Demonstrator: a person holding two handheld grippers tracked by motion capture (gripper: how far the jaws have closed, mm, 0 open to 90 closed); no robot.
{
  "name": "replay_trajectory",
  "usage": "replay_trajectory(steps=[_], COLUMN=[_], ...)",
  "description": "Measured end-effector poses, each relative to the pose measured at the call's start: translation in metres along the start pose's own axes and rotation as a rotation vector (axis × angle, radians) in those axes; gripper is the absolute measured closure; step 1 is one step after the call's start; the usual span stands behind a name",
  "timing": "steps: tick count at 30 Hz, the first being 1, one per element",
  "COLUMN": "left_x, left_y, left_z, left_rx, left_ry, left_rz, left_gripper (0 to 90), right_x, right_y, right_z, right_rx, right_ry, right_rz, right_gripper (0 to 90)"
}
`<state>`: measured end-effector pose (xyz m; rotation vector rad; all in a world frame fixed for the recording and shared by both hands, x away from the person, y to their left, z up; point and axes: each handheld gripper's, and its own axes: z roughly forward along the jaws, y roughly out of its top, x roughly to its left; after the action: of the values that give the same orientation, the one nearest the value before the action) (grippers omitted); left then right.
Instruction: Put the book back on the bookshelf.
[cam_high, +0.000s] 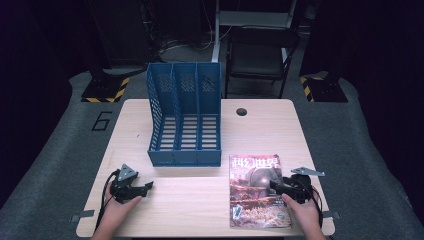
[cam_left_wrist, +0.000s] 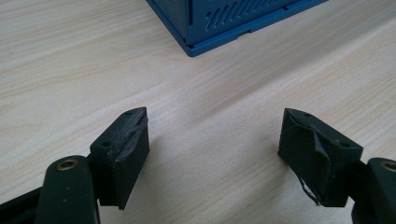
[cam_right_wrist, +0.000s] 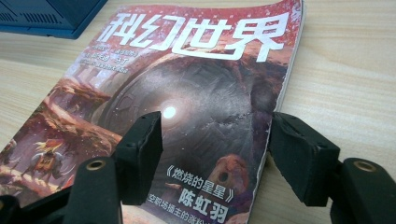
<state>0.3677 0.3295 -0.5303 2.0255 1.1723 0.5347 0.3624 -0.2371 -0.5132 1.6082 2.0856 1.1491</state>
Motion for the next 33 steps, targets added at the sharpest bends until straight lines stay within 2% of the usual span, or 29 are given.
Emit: replay_trajectory(steps=[11, 19, 29, 33], left_x=[0.000, 0.000, 0.000, 0.000], left_y=[0.000, 0.000, 0.000, 0.000], left_z=[0.000, 0.000, 0.000, 0.000], left_rx=[-0.001, 0.000, 0.000, 0.000], left_ry=[-0.001, -0.001, -0.001, -0.001], left_rz=[0.002, 0.002, -0.001, -0.001], left_gripper=[24.5, 24.5, 24.5, 24.5], right_x=[0.004, 0.009, 0.006, 0.006], right_y=[0.003, 0.007, 0.007, 0.006], right_z=[-0.007, -0.015, -0.010, -0.001], right_rx=[-0.037, -0.083, -0.070, -0.034], right_ry=[0.009, 0.038, 0.066, 0.073], right_rz=[-0.016, -0.014, 0.022, 0.028], right_gripper=[36.2, 37.6, 38.8, 37.6])
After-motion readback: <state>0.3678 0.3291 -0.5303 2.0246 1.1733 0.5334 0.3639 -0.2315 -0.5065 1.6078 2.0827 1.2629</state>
